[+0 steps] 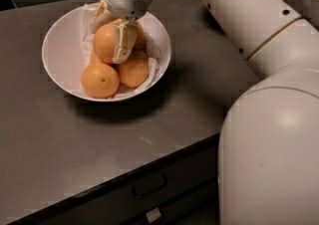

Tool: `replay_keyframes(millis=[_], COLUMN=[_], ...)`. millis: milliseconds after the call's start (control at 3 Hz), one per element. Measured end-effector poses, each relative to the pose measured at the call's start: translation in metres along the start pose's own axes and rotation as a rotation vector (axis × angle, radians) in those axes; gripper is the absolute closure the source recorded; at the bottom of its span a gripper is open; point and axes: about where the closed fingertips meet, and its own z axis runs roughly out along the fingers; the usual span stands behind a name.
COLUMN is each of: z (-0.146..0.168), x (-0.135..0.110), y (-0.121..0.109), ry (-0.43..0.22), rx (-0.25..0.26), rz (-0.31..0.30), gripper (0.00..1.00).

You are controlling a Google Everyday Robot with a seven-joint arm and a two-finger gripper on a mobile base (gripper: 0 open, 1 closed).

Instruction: Pick orange from white bowl

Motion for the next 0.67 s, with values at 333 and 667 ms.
replay_keyframes(millis=[333,667], z=[0.0027,0.0015], x=[0.0038,0.0027], y=[0.0016,0.0024], ry=[-0.003,-0.003], rx=[-0.007,-0.006], rz=[0.009,0.009], gripper=[0.45,0.54])
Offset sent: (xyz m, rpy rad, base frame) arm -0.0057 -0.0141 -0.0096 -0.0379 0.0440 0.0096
